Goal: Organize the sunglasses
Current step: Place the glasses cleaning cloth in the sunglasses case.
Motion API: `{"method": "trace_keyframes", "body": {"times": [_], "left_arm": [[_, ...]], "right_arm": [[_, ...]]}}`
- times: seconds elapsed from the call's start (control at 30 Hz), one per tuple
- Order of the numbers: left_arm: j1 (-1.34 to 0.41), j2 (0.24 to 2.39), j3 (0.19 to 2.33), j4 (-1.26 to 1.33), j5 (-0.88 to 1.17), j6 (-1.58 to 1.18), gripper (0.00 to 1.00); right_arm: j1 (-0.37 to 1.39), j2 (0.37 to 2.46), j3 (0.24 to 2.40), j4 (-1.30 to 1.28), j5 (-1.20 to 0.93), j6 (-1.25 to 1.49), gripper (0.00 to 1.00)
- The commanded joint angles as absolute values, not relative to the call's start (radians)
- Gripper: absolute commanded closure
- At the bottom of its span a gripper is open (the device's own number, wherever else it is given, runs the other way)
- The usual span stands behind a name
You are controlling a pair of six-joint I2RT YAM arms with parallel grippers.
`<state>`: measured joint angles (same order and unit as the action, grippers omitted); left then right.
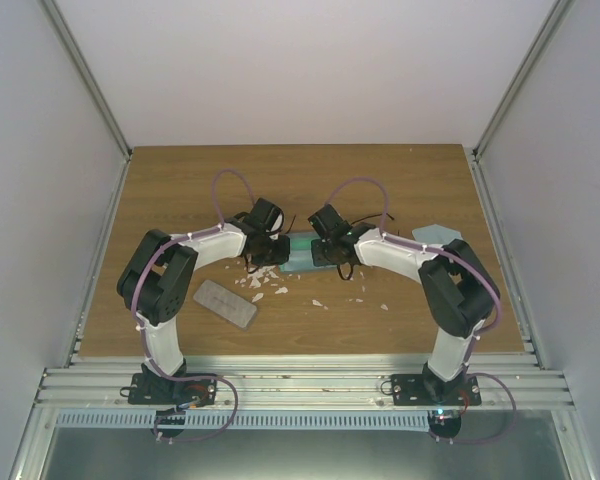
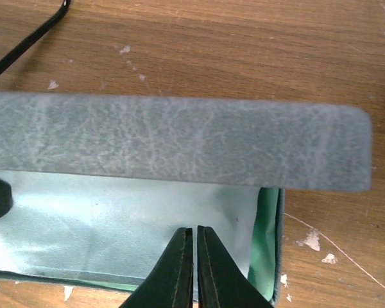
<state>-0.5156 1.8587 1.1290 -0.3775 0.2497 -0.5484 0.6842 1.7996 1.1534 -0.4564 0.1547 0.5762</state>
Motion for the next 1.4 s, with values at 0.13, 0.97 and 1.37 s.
{"method": "trace_keyframes", "body": {"times": [0.13,0.97,1.37], "left_arm": [[-0.520,1.866,1.124,-0.347,0.244,-0.545,1.00],[-0.520,1.783,1.131,-0.394,0.231,-0.553,0.95],[-0.531,1.723,1.109,-0.349,0.301,-0.540,0.84]], "right_arm": [[0.687,1.857,1.165,-0.397,0.159,0.562,0.95],[0.684,1.919,1.123,-0.392,0.222,0.537,0.80],[0.683,1.928,1.120,-0.384,0.199,0.549,0.80]]}}
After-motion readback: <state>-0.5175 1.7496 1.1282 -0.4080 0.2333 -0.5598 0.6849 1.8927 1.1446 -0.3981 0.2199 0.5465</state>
